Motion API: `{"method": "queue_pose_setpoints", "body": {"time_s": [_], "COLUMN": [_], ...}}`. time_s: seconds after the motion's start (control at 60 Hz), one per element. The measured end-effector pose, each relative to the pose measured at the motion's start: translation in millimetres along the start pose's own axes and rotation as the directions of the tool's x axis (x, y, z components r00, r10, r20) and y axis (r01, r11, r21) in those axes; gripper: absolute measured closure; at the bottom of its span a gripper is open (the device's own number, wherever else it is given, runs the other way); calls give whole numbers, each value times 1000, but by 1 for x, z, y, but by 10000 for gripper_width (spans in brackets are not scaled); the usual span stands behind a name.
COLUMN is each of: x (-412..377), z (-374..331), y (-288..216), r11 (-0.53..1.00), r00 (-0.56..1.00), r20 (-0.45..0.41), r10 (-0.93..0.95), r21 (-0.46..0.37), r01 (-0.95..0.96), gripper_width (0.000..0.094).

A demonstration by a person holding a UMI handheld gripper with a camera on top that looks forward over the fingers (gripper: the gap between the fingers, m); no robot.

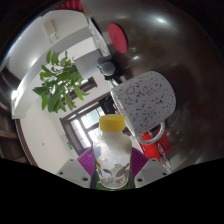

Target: Pour water

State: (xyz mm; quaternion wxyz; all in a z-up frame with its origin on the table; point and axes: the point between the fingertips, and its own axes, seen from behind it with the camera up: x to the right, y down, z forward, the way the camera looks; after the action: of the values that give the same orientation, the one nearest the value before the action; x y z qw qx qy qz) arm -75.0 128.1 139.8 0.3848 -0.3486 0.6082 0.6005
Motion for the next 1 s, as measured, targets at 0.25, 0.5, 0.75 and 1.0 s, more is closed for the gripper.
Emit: {"method": "queue_pose_setpoints", "body": {"time_s": [0.25,0.5,0.75,1.0], "x": [3,-48,-115,-127], "z": [-1,-10,-6,-7], "y": [10,51,-17,-160], "r11": [994,688,-146,-451], "r00": [994,694,-162,-527], "r20": [-32,11,-128,-339], "r10": [-105,-720,-978,-780], "r21": [-29,-122,-127,-279], "r01": [104,715,981,848], "gripper_width": [492,473,472,457]}}
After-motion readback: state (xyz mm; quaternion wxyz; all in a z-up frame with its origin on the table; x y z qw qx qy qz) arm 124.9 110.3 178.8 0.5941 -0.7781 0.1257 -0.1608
